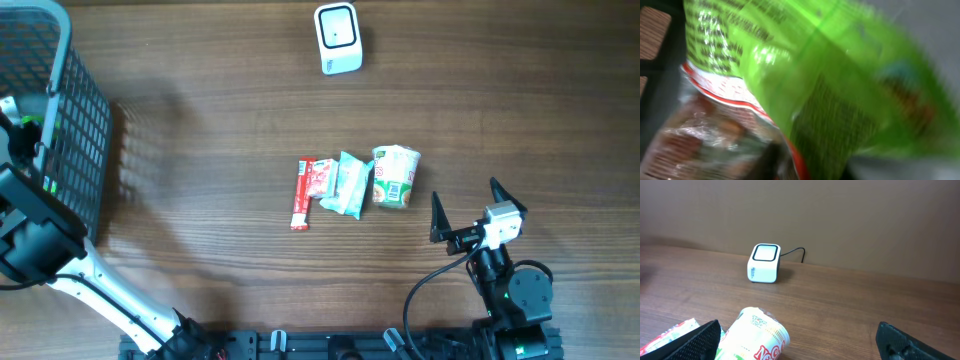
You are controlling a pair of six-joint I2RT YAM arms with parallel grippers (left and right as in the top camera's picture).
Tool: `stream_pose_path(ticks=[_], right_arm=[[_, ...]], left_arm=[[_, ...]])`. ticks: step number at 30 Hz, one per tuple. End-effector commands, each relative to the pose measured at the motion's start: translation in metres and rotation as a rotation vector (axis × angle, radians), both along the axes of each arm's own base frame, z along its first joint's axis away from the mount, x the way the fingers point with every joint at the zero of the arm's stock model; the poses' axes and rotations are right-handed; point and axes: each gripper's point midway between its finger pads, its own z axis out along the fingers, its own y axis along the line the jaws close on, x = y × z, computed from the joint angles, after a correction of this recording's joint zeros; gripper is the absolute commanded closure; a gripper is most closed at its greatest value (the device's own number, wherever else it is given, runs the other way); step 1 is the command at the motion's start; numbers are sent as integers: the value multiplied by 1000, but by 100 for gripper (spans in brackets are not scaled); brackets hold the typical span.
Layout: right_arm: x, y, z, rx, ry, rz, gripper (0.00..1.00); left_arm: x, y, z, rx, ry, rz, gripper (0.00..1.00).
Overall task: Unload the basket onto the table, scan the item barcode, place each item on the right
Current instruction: 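Grasp the green snack bag in the basket with the left gripper, then place the green snack bag on the table left of the red pack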
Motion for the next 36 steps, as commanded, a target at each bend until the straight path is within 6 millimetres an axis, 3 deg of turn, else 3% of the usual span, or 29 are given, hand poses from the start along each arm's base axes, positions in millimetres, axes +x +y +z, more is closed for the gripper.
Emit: stream_pose_path(ticks=[1,4,7,8,10,12,13,14,15,17,18,20,22,25,26,30,34,36], right_arm=[[0,-2,1,-1,-5,-10,0],[0,-2,1,-1,-6,-10,0],[0,-2,1,-1,-6,-10,0],[0,-2,1,-1,-6,-10,0],[0,-2,1,-1,-6,-10,0],[0,-2,1,-1,-6,-10,0],[0,-2,1,-1,-5,-10,1],[0,-2,1,-1,-6,-10,0],[0,-2,1,-1,-6,-10,1],[0,-2,1,-1,-5,-10,0],[0,-2,1,-1,-6,-10,0],[0,-2,1,-1,-6,-10,1],[0,-2,1,-1,-6,-10,0],[0,-2,1,-1,-6,-10,1],[0,-2,1,-1,-6,-10,0],[0,-2,1,-1,-6,-10,0],[0,-2,1,-1,-5,-10,0],[0,-2,1,-1,-5,-10,0]], left_arm=[[-12,-16,-14,-59,43,-8,96],[-8,-7,55,41,-64,53,96],[-11,-7,179,210,-290,103,96],[-18,-13,236,280,-411,137,96],[-35,-27,308,352,-586,196,96],[-68,-62,399,406,-845,269,96],[-79,-86,424,372,-939,265,96],[-85,-107,436,327,-991,240,96],[-93,-143,447,238,-1045,191,96],[-104,-193,446,98,-1055,132,96],[-107,-208,441,60,-1040,105,96],[-112,-260,413,-73,-920,-4,96],[-115,-308,365,-199,-707,-114,96],[-106,-346,307,-256,-464,-218,96],[-98,-366,276,-284,-356,-275,96],[-80,-414,182,-323,-90,-392,96],[-75,-447,95,-326,113,-448,96],[-73,-458,61,-323,182,-460,96]])
